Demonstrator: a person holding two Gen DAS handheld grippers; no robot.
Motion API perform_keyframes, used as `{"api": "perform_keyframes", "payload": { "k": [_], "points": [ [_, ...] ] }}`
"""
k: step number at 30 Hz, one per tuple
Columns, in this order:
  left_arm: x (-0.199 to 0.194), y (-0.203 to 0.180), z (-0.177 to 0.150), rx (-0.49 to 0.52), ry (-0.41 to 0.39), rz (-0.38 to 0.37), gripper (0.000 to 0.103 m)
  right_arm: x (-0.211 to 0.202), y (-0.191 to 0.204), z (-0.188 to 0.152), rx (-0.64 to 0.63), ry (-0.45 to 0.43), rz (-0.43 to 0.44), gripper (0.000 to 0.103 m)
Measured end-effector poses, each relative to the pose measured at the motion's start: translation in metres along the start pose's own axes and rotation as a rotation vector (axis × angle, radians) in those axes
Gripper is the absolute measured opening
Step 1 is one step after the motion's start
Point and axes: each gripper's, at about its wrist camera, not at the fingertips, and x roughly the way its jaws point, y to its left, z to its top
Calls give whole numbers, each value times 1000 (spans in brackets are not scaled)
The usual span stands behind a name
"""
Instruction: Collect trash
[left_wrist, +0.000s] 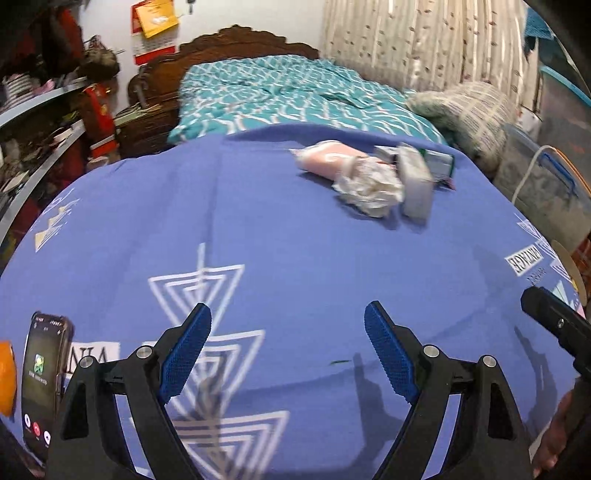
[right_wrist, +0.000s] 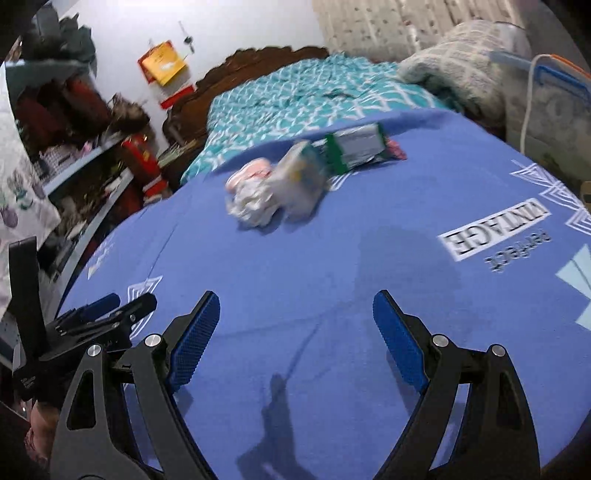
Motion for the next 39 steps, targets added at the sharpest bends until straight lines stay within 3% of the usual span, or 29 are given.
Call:
{"api": "perform_keyframes", "payload": {
  "k": [4, 9, 13, 15, 17, 20, 25, 27, 28, 29, 32, 33, 36, 37, 39],
  "points": [
    [7, 15, -4, -58, 7, -25, 81, 28, 9, 17, -18, 45, 0, 84],
    [19, 25, -6, -123, 41, -48, 80, 78, 14, 88, 0, -8, -41, 84],
    [18, 27, -8, -133, 38, -62, 80, 136, -4, 132, 119, 89, -36, 83],
    [18, 27, -8, -130, 37, -68, 80, 156, -17, 135, 159, 149, -40, 60],
    [18, 27, -9, -131, 38, -75, 80, 157, -31, 130, 228, 187, 53, 43],
    [19, 24, 2, -126, 38, -109, 80, 118, -35, 116, 196, 131, 71, 35],
    [24, -7, 45, -75, 4, -153, 81, 67, -52, 88, 142, 65, 34, 38],
    [33, -24, 67, -49, 3, -183, 81, 59, -62, 82, 148, 31, 6, 52],
    [41, -32, 77, -45, 14, -205, 81, 58, -67, 81, 153, 22, 5, 68],
    [49, -39, 86, -42, 31, -227, 81, 54, -71, 80, 162, 10, 11, 74],
    [92, -62, 109, -40, 111, -220, 78, 50, -81, 79, 175, 0, 29, 74],
    [100, -66, 112, -42, 124, -217, 75, 51, -84, 79, 186, 5, 35, 74],
    [130, -76, 120, -63, 179, -204, 52, 50, -99, 76, 210, 9, 40, 74],
    [135, -76, 120, -74, 192, -222, 34, 51, -103, 78, 206, 3, 32, 74],
    [131, -75, 117, -86, 175, -234, 24, 46, -113, 79, 193, -18, 5, 74]
  ]
}}
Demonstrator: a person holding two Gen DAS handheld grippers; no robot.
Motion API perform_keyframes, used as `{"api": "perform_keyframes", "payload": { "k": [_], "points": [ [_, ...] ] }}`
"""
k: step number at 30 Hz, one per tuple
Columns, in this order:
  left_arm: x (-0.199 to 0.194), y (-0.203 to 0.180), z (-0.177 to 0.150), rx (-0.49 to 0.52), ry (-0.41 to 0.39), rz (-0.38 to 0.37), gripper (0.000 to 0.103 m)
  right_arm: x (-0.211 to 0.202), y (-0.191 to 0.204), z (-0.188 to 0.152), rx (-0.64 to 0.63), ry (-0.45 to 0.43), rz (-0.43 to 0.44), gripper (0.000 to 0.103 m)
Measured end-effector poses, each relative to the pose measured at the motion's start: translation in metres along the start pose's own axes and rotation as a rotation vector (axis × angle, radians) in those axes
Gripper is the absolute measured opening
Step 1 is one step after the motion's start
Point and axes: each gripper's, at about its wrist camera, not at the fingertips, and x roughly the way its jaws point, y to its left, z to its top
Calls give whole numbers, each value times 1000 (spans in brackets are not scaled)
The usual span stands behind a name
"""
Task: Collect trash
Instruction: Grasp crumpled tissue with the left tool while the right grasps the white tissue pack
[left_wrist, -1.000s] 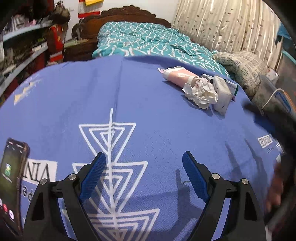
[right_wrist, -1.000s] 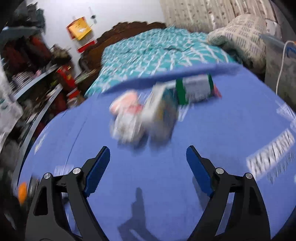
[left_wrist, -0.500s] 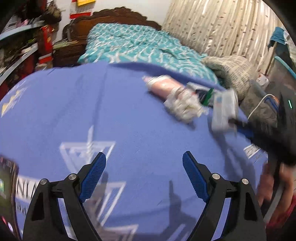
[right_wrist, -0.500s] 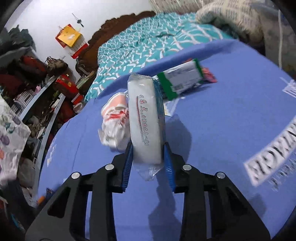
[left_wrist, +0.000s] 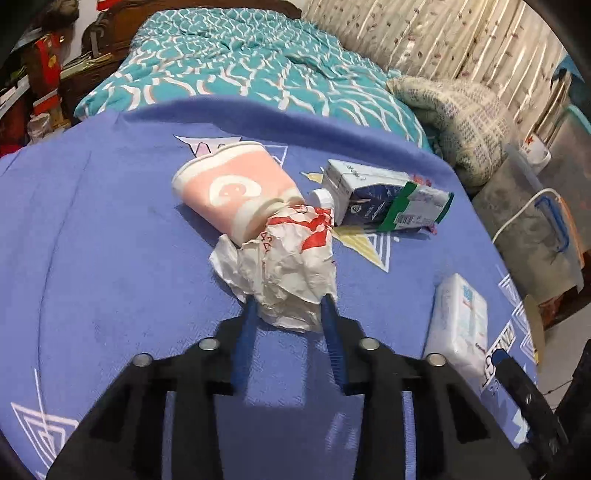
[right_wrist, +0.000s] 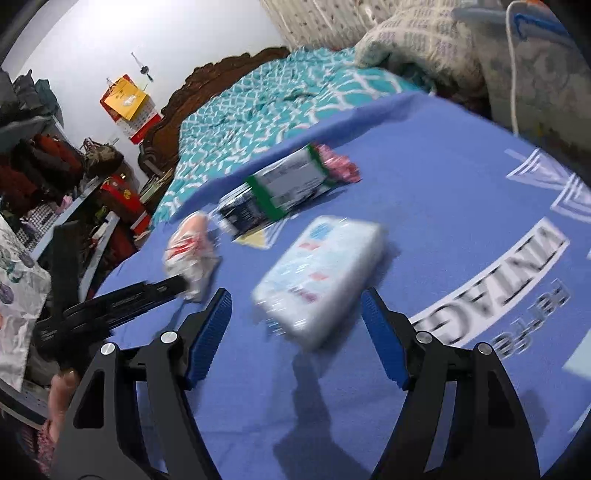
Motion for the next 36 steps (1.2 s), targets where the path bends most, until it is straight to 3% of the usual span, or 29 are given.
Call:
{"api": "perform_keyframes", "payload": {
  "k": [5, 10, 12, 17, 19, 22, 25, 27, 29, 32, 36],
  "points": [
    [-42, 5, -49, 27, 4, -116, 20, 5, -36, 31, 9, 16, -44, 74],
    [-67, 6, -100, 96, 33, -146, 20, 51, -50, 52, 47, 179, 2, 74],
    [-74, 12, -114, 88, 50, -143, 20, 61, -33, 48, 19, 177, 31, 72],
    [-90, 32, -123, 36, 30, -127, 20, 81, 58, 13, -269, 326, 219, 73],
    [-95, 40, -126, 18, 29, -119, 6, 69, 78, 2, -327, 278, 182, 81],
    [-102, 52, -130, -17, 19, -128, 6, 46, 76, -6, -260, 170, 89, 86],
    [-105, 55, -136, -8, 12, -117, 6, 31, 73, -16, -199, 125, 42, 87],
    [-106, 57, -138, -18, 10, -105, 12, 30, 82, -23, -226, 99, 3, 90],
    [-111, 57, -140, -32, -9, -101, 46, 34, 93, -30, -260, 110, -24, 90],
    [-122, 57, -136, -28, -63, -81, 67, 49, 103, -28, -320, 113, -75, 90],
    [-118, 43, -108, 25, -123, -37, 79, 64, 95, -30, -339, 169, -113, 90]
  ]
}}
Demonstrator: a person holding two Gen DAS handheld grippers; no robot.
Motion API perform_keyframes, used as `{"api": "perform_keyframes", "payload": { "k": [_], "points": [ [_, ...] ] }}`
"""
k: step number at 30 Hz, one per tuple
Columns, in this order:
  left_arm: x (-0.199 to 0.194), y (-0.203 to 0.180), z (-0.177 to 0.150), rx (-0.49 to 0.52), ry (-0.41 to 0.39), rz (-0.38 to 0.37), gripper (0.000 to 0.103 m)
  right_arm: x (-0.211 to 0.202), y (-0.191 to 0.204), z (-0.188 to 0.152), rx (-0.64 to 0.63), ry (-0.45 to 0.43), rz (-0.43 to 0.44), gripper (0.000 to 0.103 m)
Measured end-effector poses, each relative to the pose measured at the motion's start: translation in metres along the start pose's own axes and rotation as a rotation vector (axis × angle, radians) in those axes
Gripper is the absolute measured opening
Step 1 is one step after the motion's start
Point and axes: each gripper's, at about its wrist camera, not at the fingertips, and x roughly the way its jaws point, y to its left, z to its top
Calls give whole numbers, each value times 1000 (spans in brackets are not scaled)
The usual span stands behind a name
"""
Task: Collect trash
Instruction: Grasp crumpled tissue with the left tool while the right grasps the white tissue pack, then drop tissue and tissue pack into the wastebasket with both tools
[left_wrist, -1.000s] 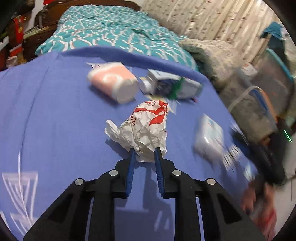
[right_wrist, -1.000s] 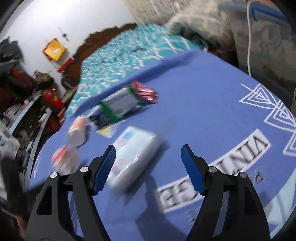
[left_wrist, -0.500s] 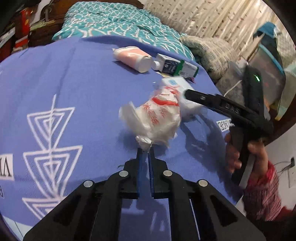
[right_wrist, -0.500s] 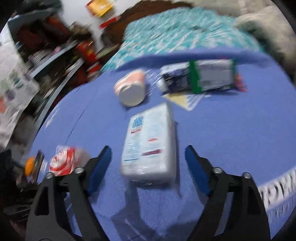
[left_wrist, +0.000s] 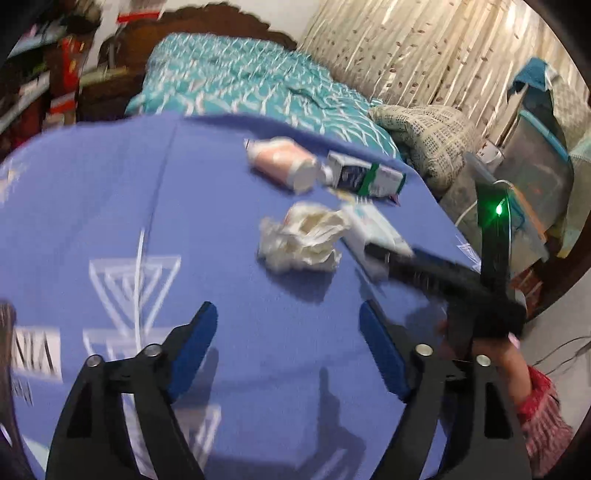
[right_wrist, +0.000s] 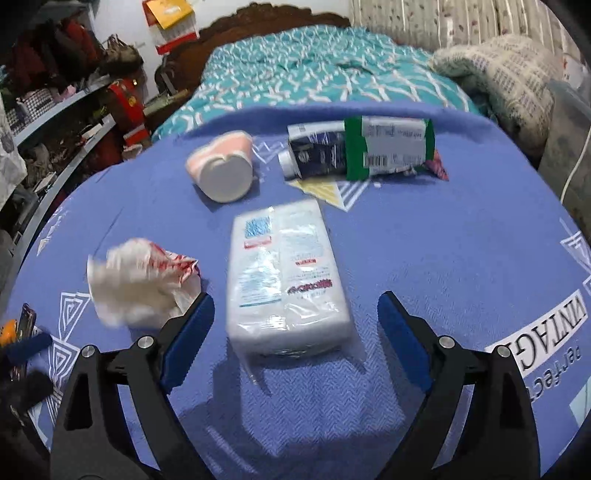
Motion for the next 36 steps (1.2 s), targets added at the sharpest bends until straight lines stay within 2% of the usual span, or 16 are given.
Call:
{"api": "perform_keyframes", "payload": {
  "k": [2, 4, 6, 7, 9, 10, 13, 16, 19, 21, 24, 30, 33, 36],
  "points": [
    [14, -8, 14, 34, 12, 11, 84, 5, -1, -4, -1, 21, -2, 90],
    [33, -18, 27, 70, 41, 13, 84, 5, 0, -8, -12, 20, -2, 90],
    [55, -24, 36, 93, 75, 52, 84, 2, 0, -12, -12, 10, -13, 89],
    [63, -25, 38, 94, 84, 67, 82, 0, -1, -12, -4, 3, -20, 86],
    [77, -18, 43, 66, 107, 76, 68, 2, -7, -11, 23, 16, -27, 76],
    [84, -14, 43, 46, 132, 66, 45, 0, -8, -11, 22, 2, -12, 61],
    [83, -5, 41, 3, 139, 27, 32, -11, -8, -17, 6, -17, 21, 58],
    [65, -9, 29, -17, 147, -47, 31, -33, -20, -32, 30, -45, 60, 58],
    [47, -28, 13, -19, 151, -163, 31, -57, -44, -53, 64, -57, 106, 58],
    [41, -50, 3, 25, 151, -203, 31, -71, -63, -68, 84, -67, 101, 58],
    [49, -89, -10, 81, 201, -260, 31, -90, -99, -88, 136, -76, 67, 58],
    [74, -159, -23, 228, 260, -281, 31, -124, -161, -116, 224, -119, -28, 58],
    [85, -184, -28, 265, 280, -290, 31, -132, -177, -124, 227, -132, -71, 58],
    [93, -198, -32, 293, 288, -256, 31, -131, -187, -129, 228, -125, -105, 61]
  ]
}}
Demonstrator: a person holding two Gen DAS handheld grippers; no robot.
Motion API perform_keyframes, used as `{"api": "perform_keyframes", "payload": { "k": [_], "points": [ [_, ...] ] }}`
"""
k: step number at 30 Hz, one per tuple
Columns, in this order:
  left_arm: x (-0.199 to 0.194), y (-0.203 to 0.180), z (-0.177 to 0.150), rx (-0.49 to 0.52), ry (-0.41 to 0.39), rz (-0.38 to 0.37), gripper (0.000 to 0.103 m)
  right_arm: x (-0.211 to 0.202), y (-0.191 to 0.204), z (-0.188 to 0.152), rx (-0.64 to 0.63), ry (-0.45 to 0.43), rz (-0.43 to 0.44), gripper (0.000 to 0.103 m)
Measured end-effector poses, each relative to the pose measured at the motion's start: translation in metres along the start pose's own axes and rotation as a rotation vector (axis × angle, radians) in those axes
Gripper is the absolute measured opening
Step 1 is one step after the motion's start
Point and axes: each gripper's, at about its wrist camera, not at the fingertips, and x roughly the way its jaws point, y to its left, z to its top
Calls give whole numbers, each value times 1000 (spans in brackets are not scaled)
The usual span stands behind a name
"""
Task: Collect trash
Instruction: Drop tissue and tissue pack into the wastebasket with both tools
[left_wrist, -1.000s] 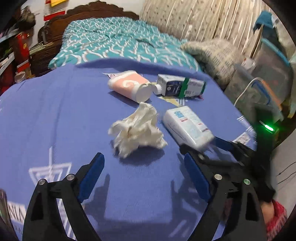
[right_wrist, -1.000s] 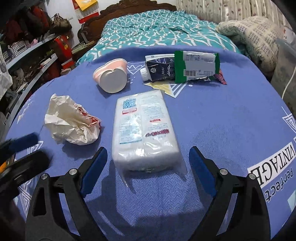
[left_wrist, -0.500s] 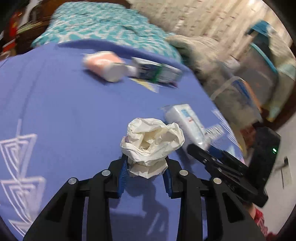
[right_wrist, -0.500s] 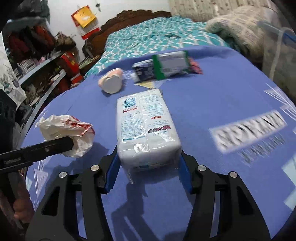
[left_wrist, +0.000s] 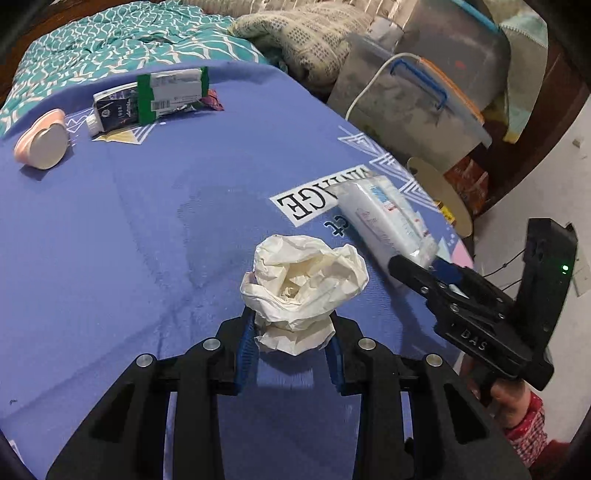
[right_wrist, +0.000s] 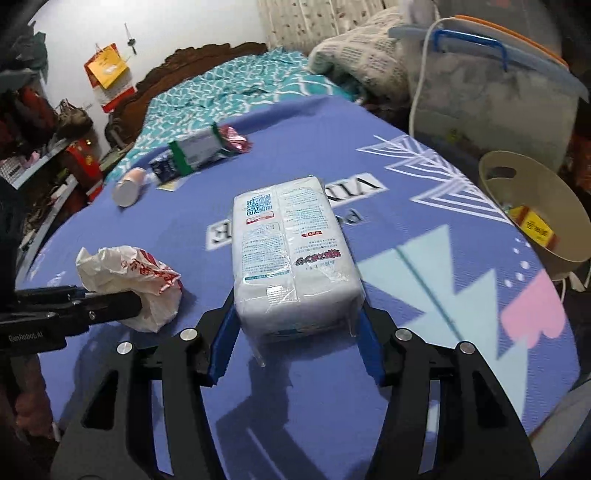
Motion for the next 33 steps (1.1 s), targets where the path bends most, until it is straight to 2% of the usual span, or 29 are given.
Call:
{"api": "perform_keyframes", "payload": {
  "k": [3, 4, 5, 6, 7, 8, 9, 10, 11, 13, 17, 22, 25, 28, 31, 33],
  "points": [
    [3, 1, 1, 1, -3, 53, 42, 1, 1, -4, -13, -4, -10, 71],
    [2, 2, 0, -3, 0, 53, 43, 1, 2, -5, -22, -8, -22, 81],
    [3, 3, -1, -8, 7, 54, 45, 1, 2, -6, -30, -9, -28, 86],
    [2, 3, -1, -9, 10, 62, 49, 0, 3, -7, -38, -16, -28, 86],
    [1, 3, -1, -8, 7, 79, 57, -3, 4, -8, -43, -26, -20, 86],
    [-1, 3, -2, -5, 0, 88, 58, -5, 5, -9, -49, -29, -16, 86],
    [-2, 3, -3, 2, -7, 91, 58, -6, 6, -8, -57, -32, -18, 86],
    [-2, 3, -2, 5, -4, 90, 52, -5, 6, -8, -66, -34, -26, 84],
    [-2, 3, -2, 9, 4, 81, 35, -4, 7, -8, -77, -34, -33, 59],
    [-2, 1, 1, 6, 16, 54, 32, -3, 6, -9, -87, -32, -17, 59],
    [-1, -19, 25, 50, 21, 21, 31, -21, -23, 0, 3, -113, -15, 58],
    [32, -88, 84, 164, 66, -95, 31, -49, -108, 18, 196, -223, -81, 60],
    [63, -148, 119, 254, 86, -141, 32, -63, -177, 22, 368, -251, -109, 60],
    [101, -201, 149, 296, 122, -193, 33, -66, -227, 26, 461, -251, -157, 61],
    [139, -245, 170, 342, 133, -175, 35, -60, -260, 33, 505, -239, -184, 64],
    [162, -263, 181, 342, 136, -165, 43, -49, -271, 38, 510, -222, -178, 75]
  ]
}}
